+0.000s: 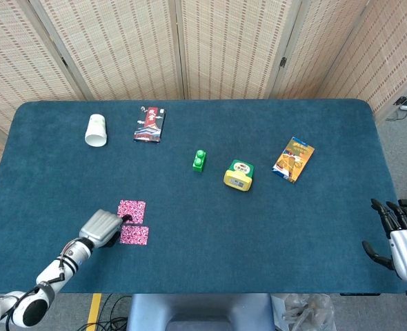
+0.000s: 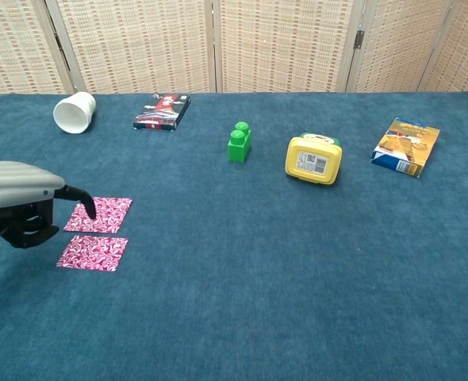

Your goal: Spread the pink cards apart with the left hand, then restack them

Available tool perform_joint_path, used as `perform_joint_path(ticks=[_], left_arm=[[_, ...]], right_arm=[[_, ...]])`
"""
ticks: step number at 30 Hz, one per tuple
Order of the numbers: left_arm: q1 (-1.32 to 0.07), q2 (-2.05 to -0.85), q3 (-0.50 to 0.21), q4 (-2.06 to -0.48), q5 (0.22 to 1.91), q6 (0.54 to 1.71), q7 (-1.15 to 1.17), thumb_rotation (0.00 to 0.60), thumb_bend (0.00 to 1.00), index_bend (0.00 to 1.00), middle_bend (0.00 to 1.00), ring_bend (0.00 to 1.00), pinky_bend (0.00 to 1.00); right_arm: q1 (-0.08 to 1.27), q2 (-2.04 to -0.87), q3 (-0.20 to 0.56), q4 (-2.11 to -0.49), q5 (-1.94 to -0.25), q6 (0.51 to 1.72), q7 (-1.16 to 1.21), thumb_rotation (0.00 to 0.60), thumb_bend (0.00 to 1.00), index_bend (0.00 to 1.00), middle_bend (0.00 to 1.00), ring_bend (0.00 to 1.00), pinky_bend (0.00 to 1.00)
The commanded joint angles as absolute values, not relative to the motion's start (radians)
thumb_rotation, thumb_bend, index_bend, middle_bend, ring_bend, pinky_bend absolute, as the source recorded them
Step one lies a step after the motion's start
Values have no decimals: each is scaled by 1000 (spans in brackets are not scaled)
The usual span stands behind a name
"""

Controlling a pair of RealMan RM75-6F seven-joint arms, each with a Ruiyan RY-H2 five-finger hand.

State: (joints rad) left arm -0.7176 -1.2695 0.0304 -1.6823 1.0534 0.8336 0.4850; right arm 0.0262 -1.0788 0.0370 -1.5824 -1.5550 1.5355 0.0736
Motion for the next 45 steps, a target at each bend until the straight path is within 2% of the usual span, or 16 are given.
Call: perform_joint_path(ticks=[1, 12, 19, 26, 45], left_arm=[[-710, -1305, 12, -1635, 1056, 870, 473, 600, 612, 261, 945, 898, 1000], [-725, -1375, 13, -1582, 1049, 867, 514, 600, 612, 251, 945, 897, 1000], [-755, -1415, -21, -1518, 984, 847, 532, 600, 612, 245, 945, 897, 1000], [-765, -1432, -17, -1467, 921, 823, 543, 600, 612, 243, 945, 897, 1000], [-741, -1414, 13, -1541, 986, 883, 540, 600, 612, 243, 945, 897, 1000]], right_arm=[[27, -1079, 37, -1581, -1554, 1534, 75, 600, 328, 45, 227, 103, 119], [29, -1080, 39, -1576, -1546, 1525, 80, 600, 328, 45, 227, 103, 119], [26, -1081, 39, -1571, -1539, 1524, 85, 600, 328, 45, 227, 103, 119], [20, -1083, 39, -1566, -1536, 1531, 91, 600, 329, 45, 227, 103, 119], [17, -1083, 39, -1571, -1541, 1535, 85, 600, 328, 46, 227, 104, 119]])
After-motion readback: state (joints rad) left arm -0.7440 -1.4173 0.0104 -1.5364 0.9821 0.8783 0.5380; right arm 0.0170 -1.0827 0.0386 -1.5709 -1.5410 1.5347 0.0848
